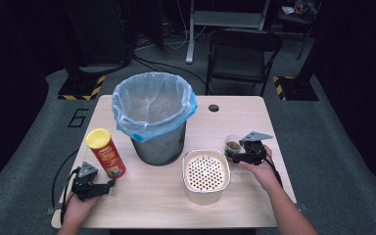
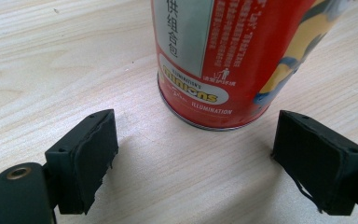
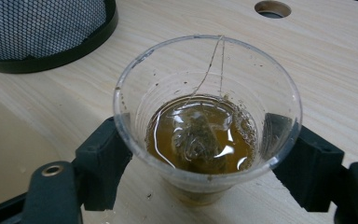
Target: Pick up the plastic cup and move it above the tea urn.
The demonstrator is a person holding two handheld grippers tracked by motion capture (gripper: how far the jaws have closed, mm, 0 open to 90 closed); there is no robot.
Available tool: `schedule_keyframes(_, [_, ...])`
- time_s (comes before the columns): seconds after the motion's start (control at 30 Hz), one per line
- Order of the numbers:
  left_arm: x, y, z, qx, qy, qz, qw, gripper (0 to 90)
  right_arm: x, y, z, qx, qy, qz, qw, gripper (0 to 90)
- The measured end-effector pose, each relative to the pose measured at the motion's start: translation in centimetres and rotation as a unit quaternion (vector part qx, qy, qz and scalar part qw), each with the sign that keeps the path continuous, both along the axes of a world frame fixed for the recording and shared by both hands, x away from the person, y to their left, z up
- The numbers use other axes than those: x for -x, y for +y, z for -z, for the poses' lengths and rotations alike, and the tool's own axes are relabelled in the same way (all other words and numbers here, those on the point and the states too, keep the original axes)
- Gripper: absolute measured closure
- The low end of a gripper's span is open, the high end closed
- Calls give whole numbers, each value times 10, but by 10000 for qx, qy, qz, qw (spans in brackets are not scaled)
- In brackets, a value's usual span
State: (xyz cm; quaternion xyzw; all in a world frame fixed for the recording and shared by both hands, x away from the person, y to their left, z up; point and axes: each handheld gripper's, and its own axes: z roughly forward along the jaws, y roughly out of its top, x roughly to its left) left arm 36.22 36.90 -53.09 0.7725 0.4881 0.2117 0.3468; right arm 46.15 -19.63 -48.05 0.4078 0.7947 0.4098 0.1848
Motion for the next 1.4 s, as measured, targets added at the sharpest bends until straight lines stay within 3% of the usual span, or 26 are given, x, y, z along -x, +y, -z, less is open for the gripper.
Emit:
schedule_keyframes(0.27, [0, 0, 0, -4, 3, 2, 10000, 136, -5, 7, 5, -70, -51, 57, 9999, 269])
schedule_keyframes(0.57, [0, 0, 0, 10, 7, 3, 10000, 136, -3, 10, 4, 40, -282, -100, 9995, 301])
schedule_keyframes(0.73, [0, 0, 0, -2, 2, 1, 10000, 136, -2, 10, 5, -59, -314, -83, 9995, 315])
schedule_keyframes(1.1, [0, 0, 0, 20, 10, -4, 10000, 136, 0, 12, 3, 31, -432, -197, 9989, 344])
schedule_keyframes(1.3, [0, 0, 0, 8, 8, 3, 10000, 136, 0, 8, -3, -153, -517, -189, 9984, 346])
schedule_keyframes(1.4, [0, 0, 0, -9, 3, 5, 10000, 136, -1, 6, -15, -105, -559, -267, 9980, 347])
